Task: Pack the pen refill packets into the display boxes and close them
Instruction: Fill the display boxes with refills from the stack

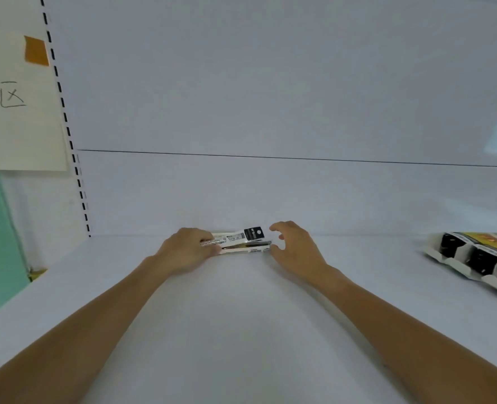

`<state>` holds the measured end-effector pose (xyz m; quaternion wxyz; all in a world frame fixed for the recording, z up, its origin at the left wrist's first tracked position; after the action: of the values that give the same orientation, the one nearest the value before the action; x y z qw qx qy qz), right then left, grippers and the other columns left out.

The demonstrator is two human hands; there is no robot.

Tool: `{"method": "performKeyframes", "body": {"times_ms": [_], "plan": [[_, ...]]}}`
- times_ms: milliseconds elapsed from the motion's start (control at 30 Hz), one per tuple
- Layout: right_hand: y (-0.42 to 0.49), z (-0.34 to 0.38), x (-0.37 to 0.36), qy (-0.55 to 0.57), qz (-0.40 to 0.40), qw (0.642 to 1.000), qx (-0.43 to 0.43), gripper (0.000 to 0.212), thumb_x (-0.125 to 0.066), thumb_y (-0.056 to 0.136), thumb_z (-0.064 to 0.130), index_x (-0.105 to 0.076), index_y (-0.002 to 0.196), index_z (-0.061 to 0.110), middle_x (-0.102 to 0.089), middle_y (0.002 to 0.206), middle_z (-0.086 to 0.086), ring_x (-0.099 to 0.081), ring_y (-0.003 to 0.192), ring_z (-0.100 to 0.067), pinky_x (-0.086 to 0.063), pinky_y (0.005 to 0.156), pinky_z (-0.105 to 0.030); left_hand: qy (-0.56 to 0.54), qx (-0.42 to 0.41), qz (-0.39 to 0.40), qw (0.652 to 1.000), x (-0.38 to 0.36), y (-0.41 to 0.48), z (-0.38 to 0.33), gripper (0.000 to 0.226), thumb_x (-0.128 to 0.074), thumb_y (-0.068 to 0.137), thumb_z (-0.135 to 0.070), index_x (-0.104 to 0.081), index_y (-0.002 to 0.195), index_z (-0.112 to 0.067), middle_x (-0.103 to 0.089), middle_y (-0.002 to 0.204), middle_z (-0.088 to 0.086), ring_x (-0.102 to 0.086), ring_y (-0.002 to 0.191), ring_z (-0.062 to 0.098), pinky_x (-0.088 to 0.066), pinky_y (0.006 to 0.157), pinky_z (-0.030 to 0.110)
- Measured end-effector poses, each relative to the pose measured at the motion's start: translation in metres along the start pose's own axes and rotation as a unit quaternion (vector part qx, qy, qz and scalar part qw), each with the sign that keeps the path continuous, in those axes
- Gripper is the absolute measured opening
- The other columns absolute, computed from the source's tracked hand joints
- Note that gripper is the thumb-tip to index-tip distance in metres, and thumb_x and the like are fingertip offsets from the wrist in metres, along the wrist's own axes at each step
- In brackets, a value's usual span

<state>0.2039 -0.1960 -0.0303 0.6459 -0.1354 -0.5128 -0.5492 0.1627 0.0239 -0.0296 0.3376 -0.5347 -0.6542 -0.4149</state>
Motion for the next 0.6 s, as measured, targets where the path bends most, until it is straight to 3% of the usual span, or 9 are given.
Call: {"method": "performKeyframes", "body": {"times_ms": [67,167,267,333,467,600], "plan": [[0.003,0.007,-0.001,0.003,-0.013,1.0,0.001,0.032,-0.053,0.088,0.016,-0.053,0.119,0.011,-0.054,0.12,-0.006,-0.052,0.11,-0.021,-0.045,0.09,-0.035,-0.064,0.012,-0.015,0.998,0.004,-0.003,0.0,0.014,-0.059,0.088,-0.038,-0.062,0.085,-0.026,-0.058,0.075,-0.003,-0.056,0.074,0.019,-0.038,0.062,0.026],[0.009,0.017,-0.005,0.081,-0.06,0.994,-0.039,0.032,-0.054,0.088,0.017,-0.05,0.118,0.008,-0.052,0.115,-0.006,-0.055,0.103,-0.023,-0.043,0.082,-0.03,-0.131,0.032,-0.03,0.99,0.014,-0.008,-0.004,0.012,-0.064,0.086,-0.03,-0.062,0.089,-0.019,-0.053,0.069,-0.005,-0.048,0.061,0.008,-0.03,0.049,0.015],[0.013,0.03,-0.008,0.172,-0.088,0.978,-0.082,0.043,-0.057,0.087,0.019,-0.042,0.126,0.01,-0.047,0.117,-0.005,-0.054,0.101,-0.02,-0.04,0.078,-0.025,-0.186,0.061,-0.053,0.979,0.019,-0.015,-0.006,0.017,-0.065,0.085,-0.029,-0.063,0.093,-0.014,-0.055,0.074,-0.001,-0.044,0.06,0.007,-0.029,0.05,0.019],[0.014,0.04,-0.009,0.237,-0.066,0.964,-0.103,0.036,-0.061,0.086,0.022,-0.048,0.118,0.015,-0.05,0.107,-0.001,-0.053,0.091,-0.016,-0.043,0.069,-0.022,-0.22,0.087,-0.072,0.969,0.02,-0.02,-0.006,0.018,-0.066,0.085,-0.03,-0.062,0.09,-0.013,-0.054,0.074,0.0,-0.045,0.061,0.009,-0.029,0.051,0.021],[0.017,0.047,-0.008,0.443,-0.071,0.88,-0.155,0.018,-0.07,0.081,0.016,-0.057,0.093,0.012,-0.063,0.102,-0.009,-0.065,0.078,-0.015,-0.057,0.069,-0.029,-0.331,0.135,-0.058,0.932,0.018,-0.032,-0.004,0.024,-0.07,0.081,-0.028,-0.064,0.093,-0.009,-0.059,0.079,0.003,-0.052,0.066,0.016,-0.034,0.052,0.023],[0.012,0.035,-0.011,0.495,-0.129,0.84,-0.179,0.012,-0.065,0.082,0.001,-0.053,0.082,0.005,-0.062,0.091,-0.019,-0.067,0.073,-0.024,-0.059,0.071,-0.037,-0.329,0.155,-0.065,0.929,0.018,-0.038,0.006,0.015,-0.072,0.078,-0.023,-0.064,0.084,-0.012,-0.061,0.08,0.004,-0.053,0.073,0.02,-0.039,0.061,0.026]]}}
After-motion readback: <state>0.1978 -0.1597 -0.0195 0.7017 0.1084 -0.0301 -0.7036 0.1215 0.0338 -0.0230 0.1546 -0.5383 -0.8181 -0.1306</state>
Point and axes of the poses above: each hand's wrist, its own y-axis towards the middle knuckle, its own x-axis out of the back of the hand, z = x × y, the point moved 1 cm from there along y, towards the middle knuckle
